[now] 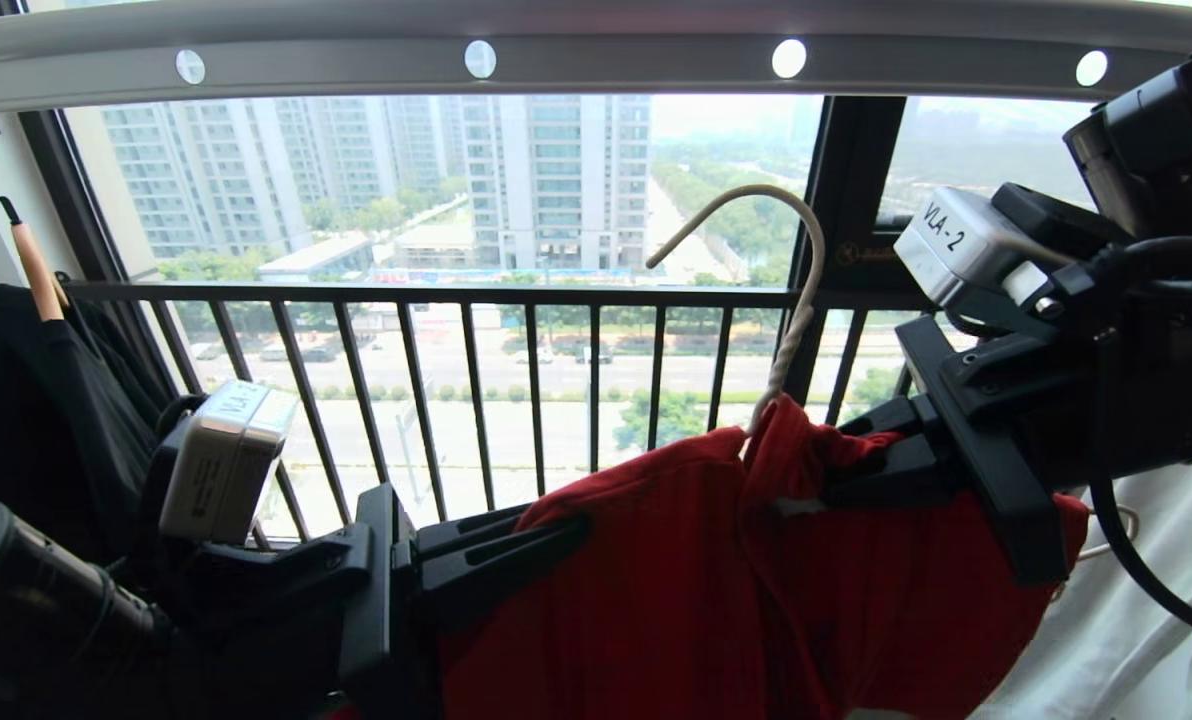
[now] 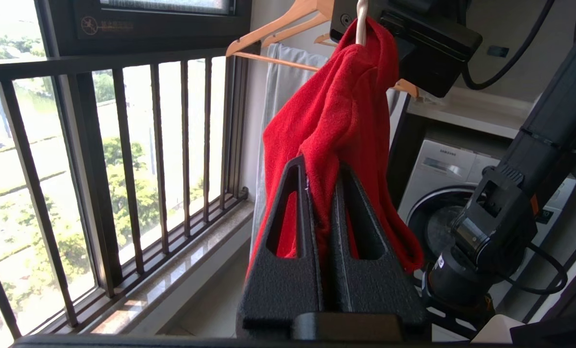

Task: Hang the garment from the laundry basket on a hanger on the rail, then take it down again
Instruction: Hang the clothes rack on the clothesline

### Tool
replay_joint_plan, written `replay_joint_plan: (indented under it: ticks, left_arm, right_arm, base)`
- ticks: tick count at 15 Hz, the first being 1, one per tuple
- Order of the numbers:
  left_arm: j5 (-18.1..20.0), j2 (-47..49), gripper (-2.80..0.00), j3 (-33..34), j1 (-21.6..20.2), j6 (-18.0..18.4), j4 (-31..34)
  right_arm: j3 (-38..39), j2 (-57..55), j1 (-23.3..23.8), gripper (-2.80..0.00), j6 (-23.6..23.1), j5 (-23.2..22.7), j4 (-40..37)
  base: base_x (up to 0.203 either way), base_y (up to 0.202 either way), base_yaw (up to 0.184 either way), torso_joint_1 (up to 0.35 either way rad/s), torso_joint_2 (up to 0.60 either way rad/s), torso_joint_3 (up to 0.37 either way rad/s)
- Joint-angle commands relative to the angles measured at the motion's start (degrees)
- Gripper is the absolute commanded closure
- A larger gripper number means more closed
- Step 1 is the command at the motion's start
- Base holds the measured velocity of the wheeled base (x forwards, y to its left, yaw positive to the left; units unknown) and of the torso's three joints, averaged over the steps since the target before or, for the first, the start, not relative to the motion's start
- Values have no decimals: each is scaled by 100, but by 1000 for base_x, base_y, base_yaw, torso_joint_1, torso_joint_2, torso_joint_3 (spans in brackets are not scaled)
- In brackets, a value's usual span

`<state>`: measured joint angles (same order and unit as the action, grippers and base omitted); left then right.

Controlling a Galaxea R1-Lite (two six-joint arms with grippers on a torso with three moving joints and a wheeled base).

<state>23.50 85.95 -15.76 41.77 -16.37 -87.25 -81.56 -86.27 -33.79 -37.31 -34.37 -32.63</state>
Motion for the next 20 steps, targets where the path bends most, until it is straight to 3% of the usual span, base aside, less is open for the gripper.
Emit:
replay_joint_plan:
  ticks: [1, 4, 5, 10, 15, 19, 20]
  left_arm:
    - [-9, 129, 0, -46, -53, -3, -41]
    - [-13, 289, 0, -155, -193, 51, -41]
    - [-12, 322, -280, -169, -200, 70, -41]
    - [-39, 323, -280, -208, -251, 125, -41]
    - [-7, -147, -280, -443, -999, -30, -41]
    - [-37, -547, -280, -791, -1200, -114, 11]
    - [-62, -674, -280, -939, -1237, -79, 435]
  right_arm:
    - [17, 32, -5, 0, -31, -26, -24]
    - [17, 66, -5, 0, -31, -18, -24]
    - [17, 76, -5, 0, -31, -18, -24]
    - [21, 102, 4, 0, -31, -9, -32]
    - [148, 245, 189, 0, 47, 90, -32]
    - [158, 365, 215, 0, 805, 486, -10]
    - [171, 438, 215, 0, 1169, 552, 6]
  base:
    - [0, 0, 0, 0, 0, 0]
    - [0, 0, 0, 0, 0, 0]
    - [0, 0, 0, 0, 0, 0]
    - [0, 0, 0, 0, 0, 0]
    - [0, 0, 0, 0, 0, 0]
    - [0, 0, 0, 0, 0, 0]
    - [0, 0, 0, 0, 0, 0]
